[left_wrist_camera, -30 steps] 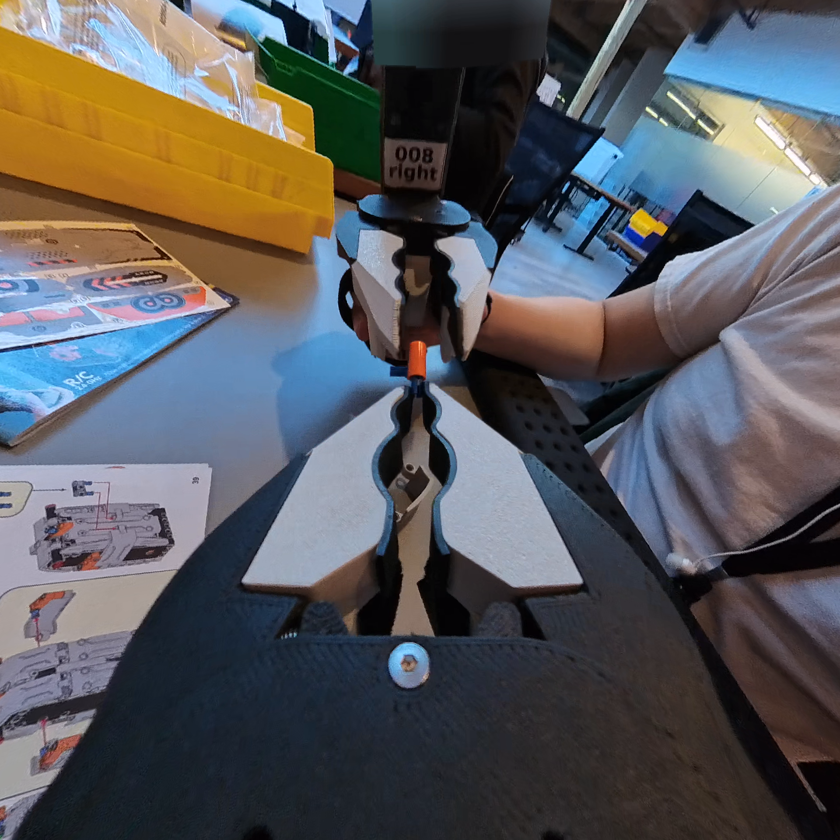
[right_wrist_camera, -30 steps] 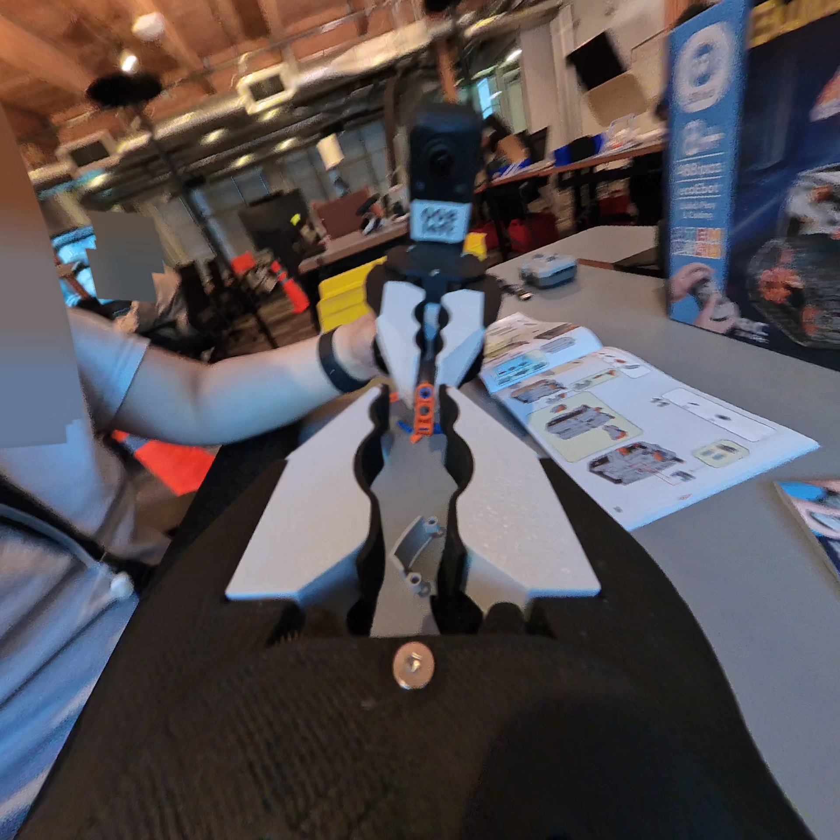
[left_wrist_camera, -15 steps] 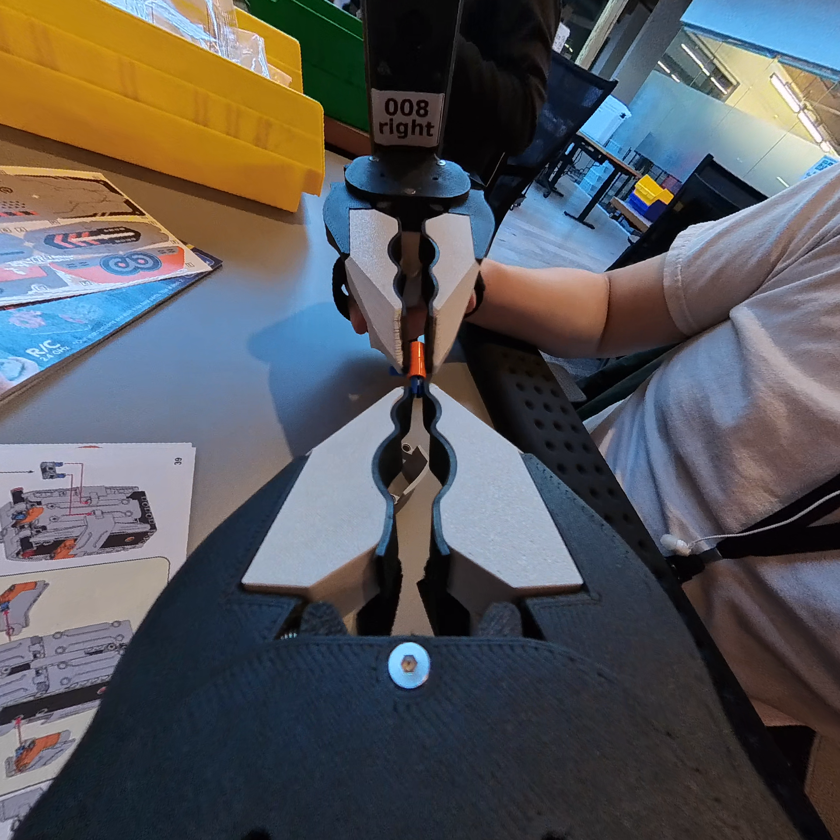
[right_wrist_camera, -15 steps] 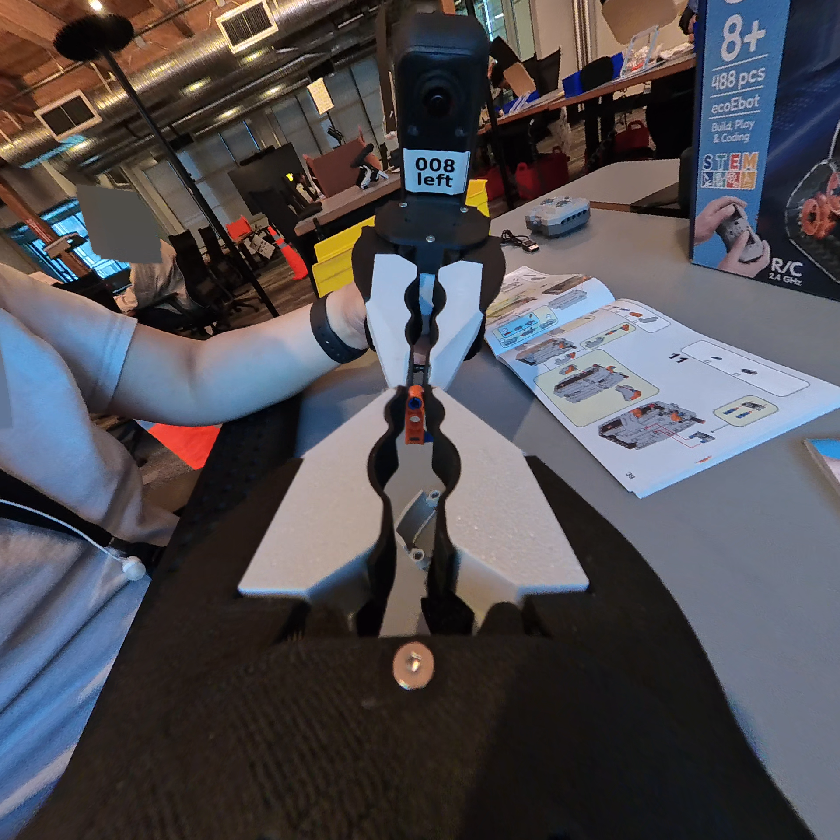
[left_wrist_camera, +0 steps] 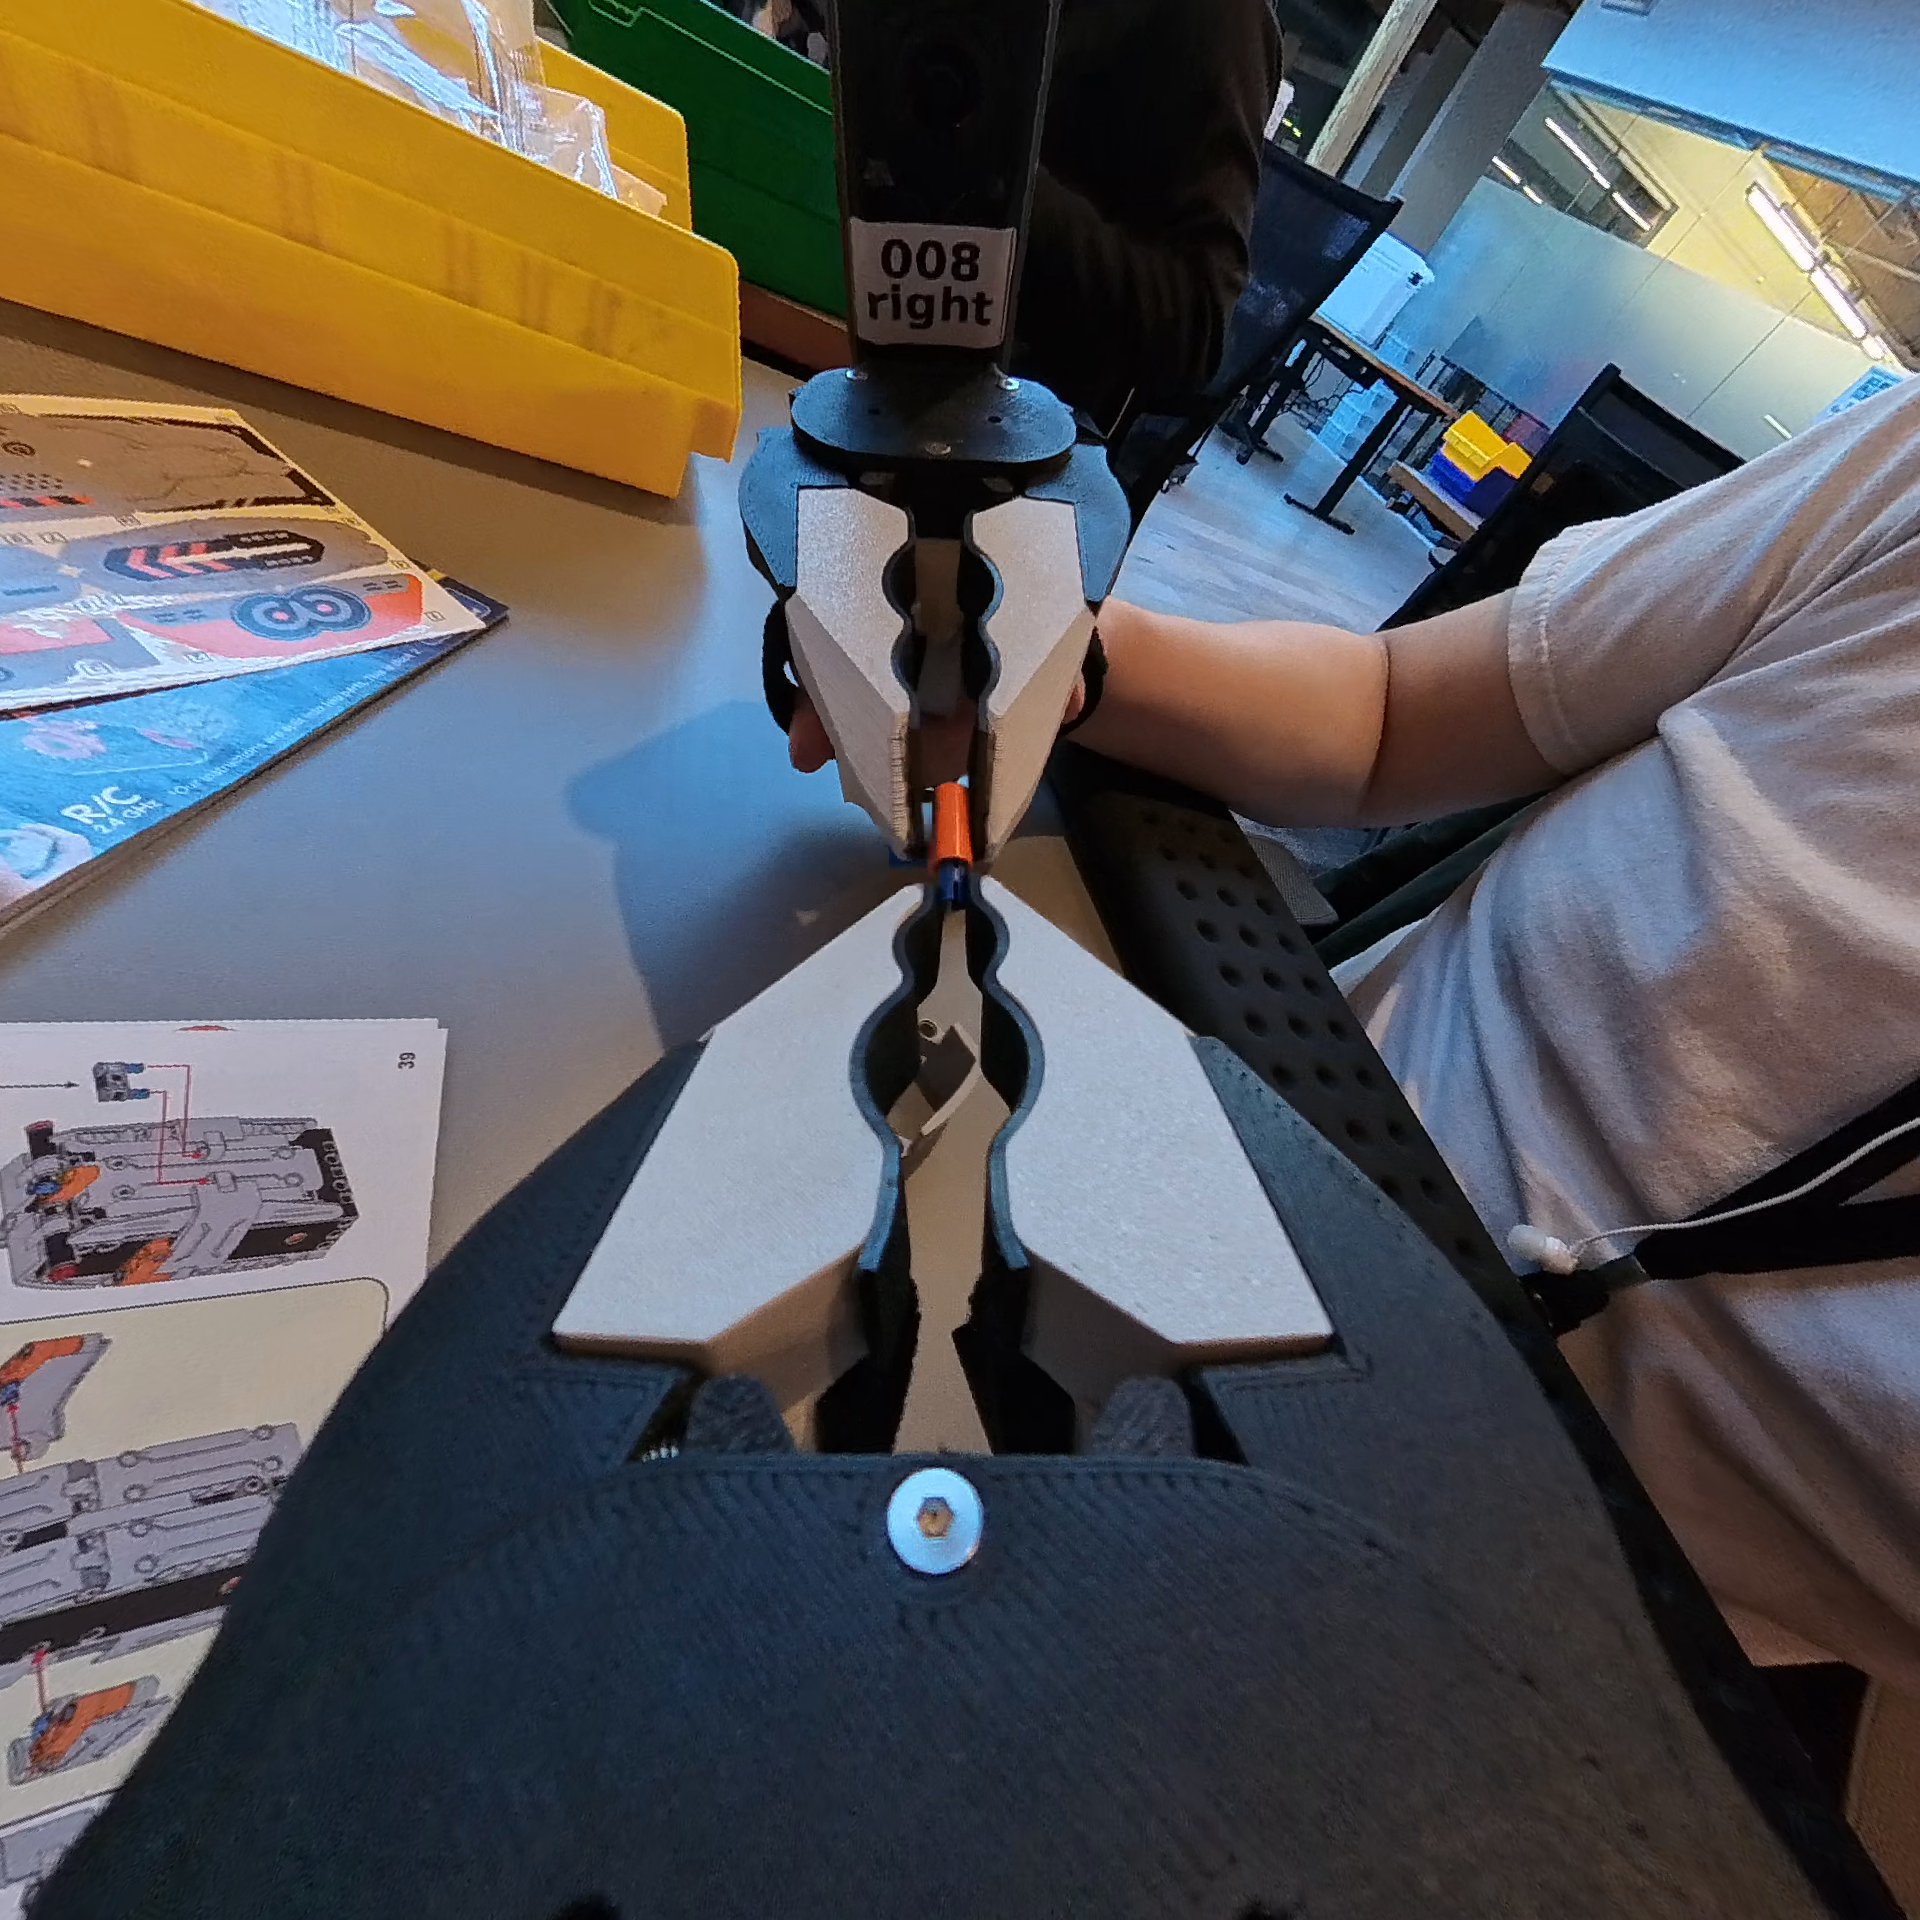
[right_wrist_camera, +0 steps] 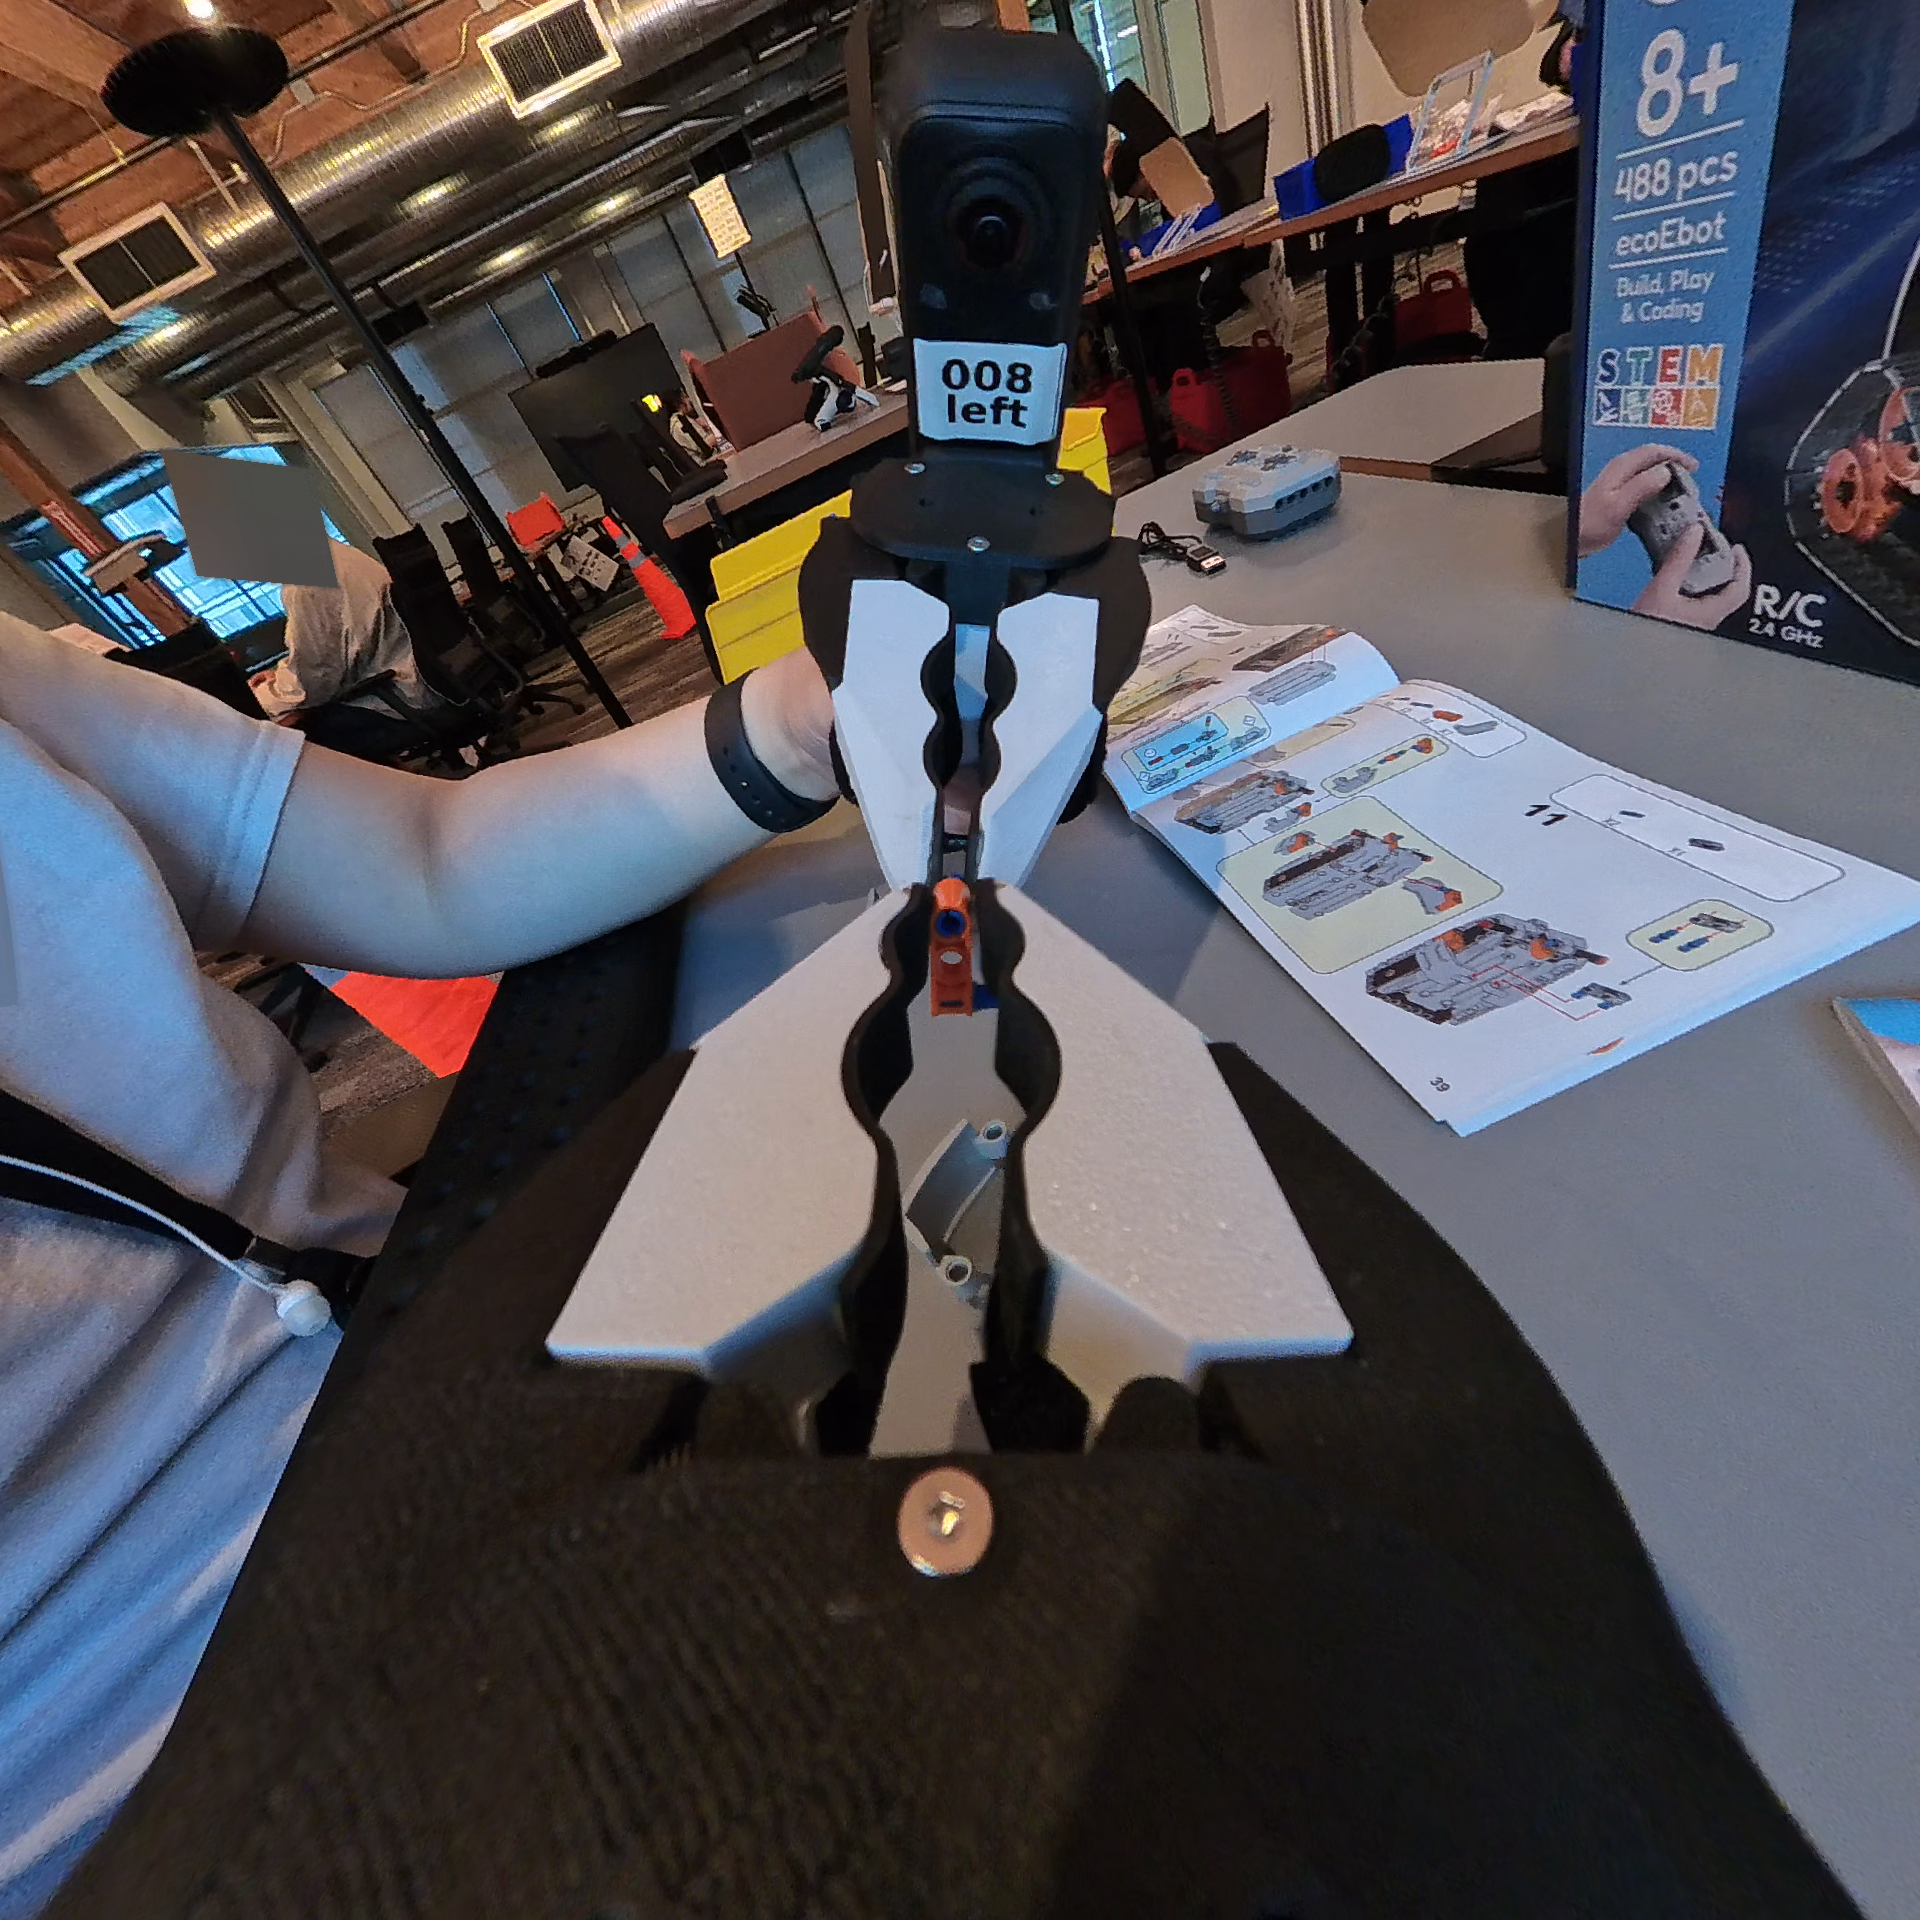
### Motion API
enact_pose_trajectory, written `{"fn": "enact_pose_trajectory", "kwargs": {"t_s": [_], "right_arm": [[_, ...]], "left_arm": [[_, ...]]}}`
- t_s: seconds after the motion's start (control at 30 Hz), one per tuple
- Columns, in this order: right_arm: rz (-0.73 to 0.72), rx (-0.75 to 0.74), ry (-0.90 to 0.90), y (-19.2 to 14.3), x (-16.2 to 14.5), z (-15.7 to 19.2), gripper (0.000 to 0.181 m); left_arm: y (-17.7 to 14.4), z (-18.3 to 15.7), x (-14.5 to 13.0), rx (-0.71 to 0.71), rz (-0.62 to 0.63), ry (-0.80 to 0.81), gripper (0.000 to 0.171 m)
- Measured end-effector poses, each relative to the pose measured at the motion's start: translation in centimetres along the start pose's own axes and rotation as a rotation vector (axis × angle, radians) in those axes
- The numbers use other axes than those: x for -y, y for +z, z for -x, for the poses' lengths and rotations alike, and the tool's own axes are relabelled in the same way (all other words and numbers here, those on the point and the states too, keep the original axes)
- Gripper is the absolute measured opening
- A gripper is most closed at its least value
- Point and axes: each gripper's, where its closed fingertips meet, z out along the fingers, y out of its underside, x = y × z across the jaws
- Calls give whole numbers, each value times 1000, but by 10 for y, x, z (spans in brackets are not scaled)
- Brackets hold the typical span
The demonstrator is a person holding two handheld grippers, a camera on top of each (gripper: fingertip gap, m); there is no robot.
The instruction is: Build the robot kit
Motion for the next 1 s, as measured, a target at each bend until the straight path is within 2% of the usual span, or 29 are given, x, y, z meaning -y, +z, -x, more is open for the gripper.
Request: {"fn": "enact_pose_trajectory", "kwargs": {"t_s": [0.13,0.17,0.2,0.23,0.3,0.37,0.43,0.5,0.53,0.67,0.77,0.87,1.0], "right_arm": [[18,-13,-37,0,0,2,6],[23,-29,-68,-1,1,2,6],[26,-62,-96,-4,3,-2,6],[17,-96,-122,-9,6,-5,6],[-16,-122,-120,-20,13,-9,6],[-22,-109,-86,-25,13,-11,6],[22,-51,-77,-22,5,-4,6],[132,-7,-103,-17,-10,7,6],[186,-21,-121,-15,-18,9,6],[368,-101,-129,-7,-46,21,6],[471,-251,-199,-9,-58,13,6],[473,-341,-209,-9,-58,8,6],[487,-389,-218,-7,-64,1,6]], "left_arm": [[0,-1,1,-9,-8,-6,3],[-1,-2,1,-12,-4,-9,6],[-3,-2,-3,-12,21,-7,18],[-5,1,-15,10,87,5,29],[-7,7,-46,65,247,75,32],[-3,16,-61,123,308,127,39],[4,13,-74,90,369,109,37],[10,14,-85,76,417,76,39],[12,14,-88,71,426,71,34],[18,13,-86,61,418,77,33],[21,12,-88,48,423,96,25],[22,8,-91,23,441,90,15],[22,5,-91,3,439,61,20]]}}
